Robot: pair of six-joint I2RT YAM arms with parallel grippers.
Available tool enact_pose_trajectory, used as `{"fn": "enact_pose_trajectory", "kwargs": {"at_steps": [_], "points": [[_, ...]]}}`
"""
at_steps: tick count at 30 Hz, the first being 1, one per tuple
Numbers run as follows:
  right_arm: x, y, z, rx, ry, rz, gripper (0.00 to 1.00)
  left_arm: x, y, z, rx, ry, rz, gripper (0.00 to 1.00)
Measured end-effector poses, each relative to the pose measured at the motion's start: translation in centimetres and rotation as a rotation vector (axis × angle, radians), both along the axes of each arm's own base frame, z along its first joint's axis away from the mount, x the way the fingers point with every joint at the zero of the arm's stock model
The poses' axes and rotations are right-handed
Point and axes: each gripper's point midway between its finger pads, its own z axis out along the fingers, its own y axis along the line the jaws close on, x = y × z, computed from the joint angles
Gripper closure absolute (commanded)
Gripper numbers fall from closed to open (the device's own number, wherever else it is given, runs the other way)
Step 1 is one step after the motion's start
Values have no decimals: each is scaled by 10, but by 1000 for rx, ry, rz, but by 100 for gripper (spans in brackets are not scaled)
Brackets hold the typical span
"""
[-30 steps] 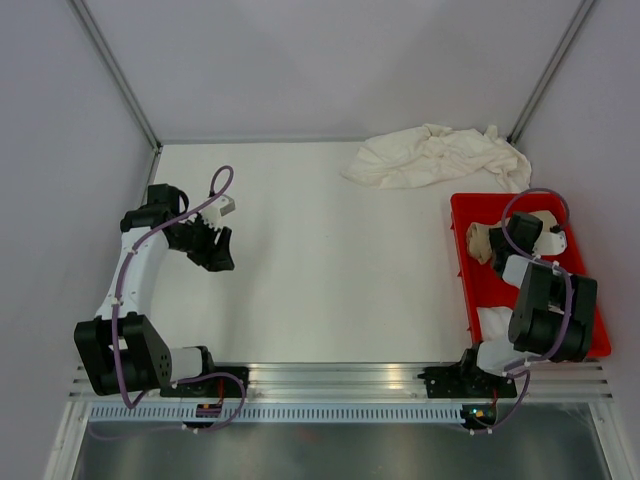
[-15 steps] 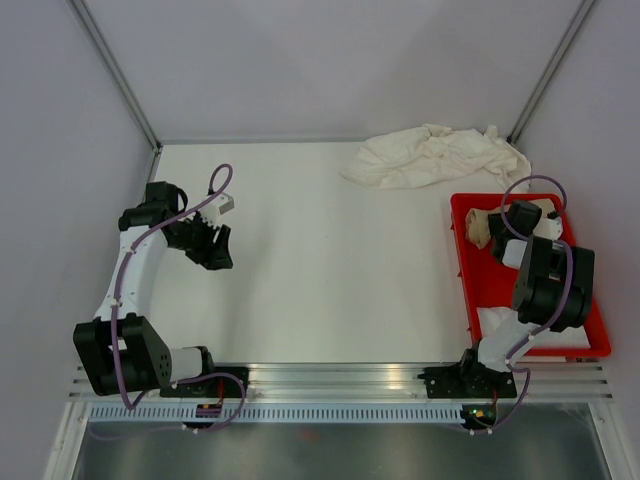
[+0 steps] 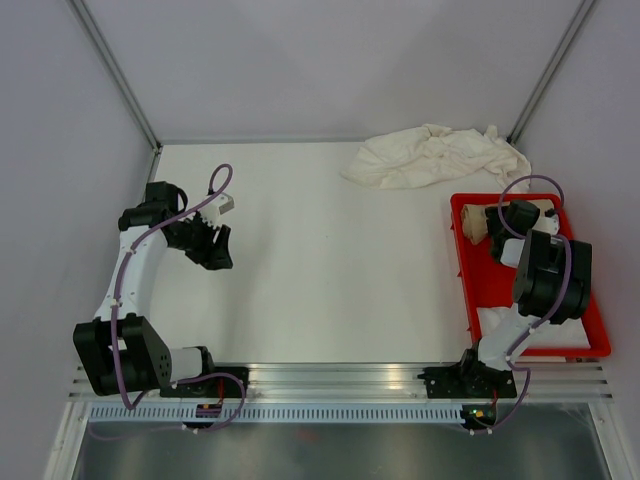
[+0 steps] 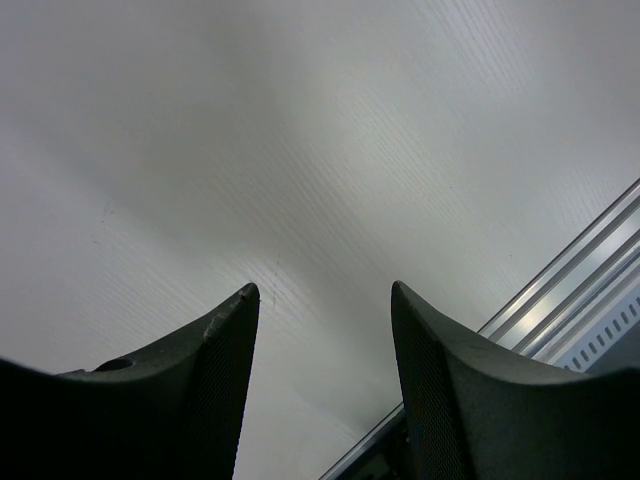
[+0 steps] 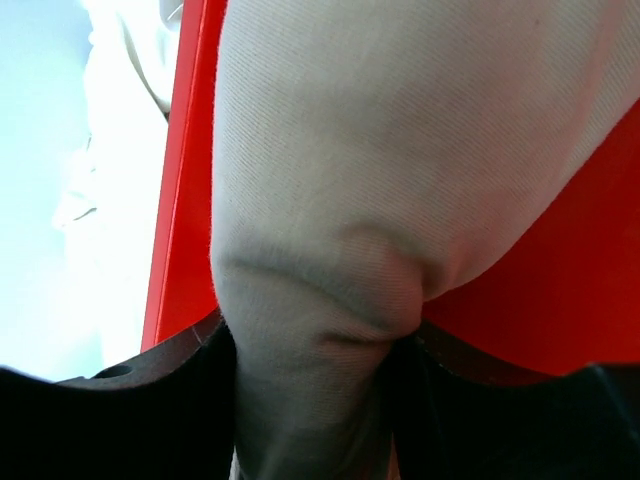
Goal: Roll the t-shirts
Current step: Place the rolled tshirt into the container
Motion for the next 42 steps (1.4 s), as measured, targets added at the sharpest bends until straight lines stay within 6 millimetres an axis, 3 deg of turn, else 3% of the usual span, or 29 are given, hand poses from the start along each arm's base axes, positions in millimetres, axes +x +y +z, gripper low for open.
{"fn": "enact_pose_trajectory", "kwargs": {"at_steps": [2,8,12,16,25,31,34,35,38,40,42], "points": [[0,0,0,-4,2,5,40,0,0,0,0,0,0,39],[-8,3,9,-49,49,34,17,0,-1,0,-5,0,-2,39],[-18,3,26,-100,80,46,13,0,-1,1,-7,-1,-3,39],[-28,2,37,-141,109,53,12,0,-2,1,-14,0,-6,39],[-48,7,35,-153,175,79,12,-2,-4,-1,-22,7,-8,39],[-70,12,68,-234,131,108,17,-6,-7,-3,-42,18,-14,39],[-79,14,77,-264,115,119,30,-6,-10,-3,-55,18,-18,39],[-82,17,76,-263,112,127,56,-6,-10,-2,-56,17,-18,39],[-90,25,55,-218,137,151,89,-6,-10,-2,-60,17,-19,39],[-94,30,31,-162,178,164,98,-6,-11,-2,-65,16,-20,39],[-92,35,6,-104,223,188,99,-6,-11,-2,-66,16,-20,39]]}}
